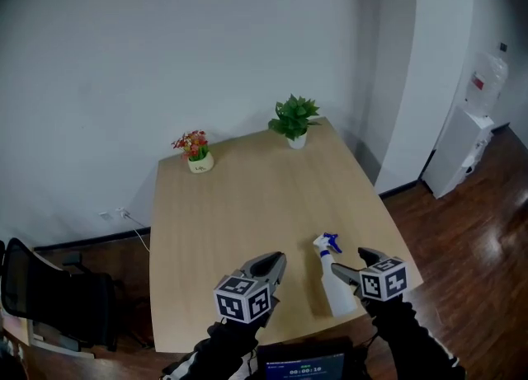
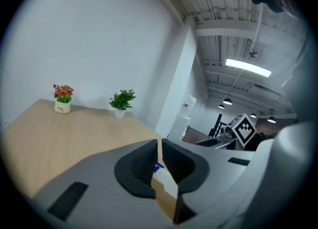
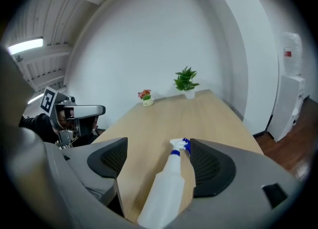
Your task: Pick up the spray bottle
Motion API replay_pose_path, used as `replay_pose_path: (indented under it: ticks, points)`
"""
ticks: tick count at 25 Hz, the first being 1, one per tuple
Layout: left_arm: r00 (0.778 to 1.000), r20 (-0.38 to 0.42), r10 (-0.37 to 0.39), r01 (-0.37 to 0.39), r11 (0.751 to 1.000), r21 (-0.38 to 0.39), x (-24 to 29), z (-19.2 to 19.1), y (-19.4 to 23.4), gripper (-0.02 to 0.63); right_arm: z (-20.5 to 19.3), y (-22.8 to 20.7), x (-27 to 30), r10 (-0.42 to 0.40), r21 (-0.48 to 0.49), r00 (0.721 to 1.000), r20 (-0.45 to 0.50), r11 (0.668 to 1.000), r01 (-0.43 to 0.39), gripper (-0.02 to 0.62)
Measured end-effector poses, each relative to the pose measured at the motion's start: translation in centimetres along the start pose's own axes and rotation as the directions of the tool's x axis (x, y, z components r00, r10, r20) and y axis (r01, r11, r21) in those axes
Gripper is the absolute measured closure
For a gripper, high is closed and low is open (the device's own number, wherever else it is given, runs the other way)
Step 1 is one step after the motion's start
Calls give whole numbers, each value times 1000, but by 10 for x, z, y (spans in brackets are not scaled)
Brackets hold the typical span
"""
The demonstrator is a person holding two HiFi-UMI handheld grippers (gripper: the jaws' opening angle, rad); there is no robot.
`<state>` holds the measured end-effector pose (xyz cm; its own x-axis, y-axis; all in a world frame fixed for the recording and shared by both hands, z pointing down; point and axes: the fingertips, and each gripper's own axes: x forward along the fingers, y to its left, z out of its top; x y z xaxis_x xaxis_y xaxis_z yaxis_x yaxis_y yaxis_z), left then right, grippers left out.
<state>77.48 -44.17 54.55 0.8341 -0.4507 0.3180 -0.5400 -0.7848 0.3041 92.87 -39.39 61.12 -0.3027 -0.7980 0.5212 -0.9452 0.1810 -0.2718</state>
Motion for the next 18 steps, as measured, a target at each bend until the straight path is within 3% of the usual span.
replay_pose_path:
  ticks: [6, 10, 15, 18]
  points:
    - [991, -103, 88, -99, 988, -115, 10, -56, 39, 538, -56, -15, 45, -22, 35, 981, -191, 999, 29, 195]
    - [977, -188, 100, -122, 986, -111, 18, -80, 57, 538, -85, -25, 73, -50, 78, 957, -285, 994, 75, 176]
    - [965, -231, 123, -158, 978, -137, 38, -95, 75, 538, -113, -43, 94, -69, 63, 913, -401, 993, 103, 176]
    - [959, -261, 109, -148, 980, -134, 49, -104, 80, 538, -123, -47, 104, -61, 101, 893, -445, 988, 118, 175]
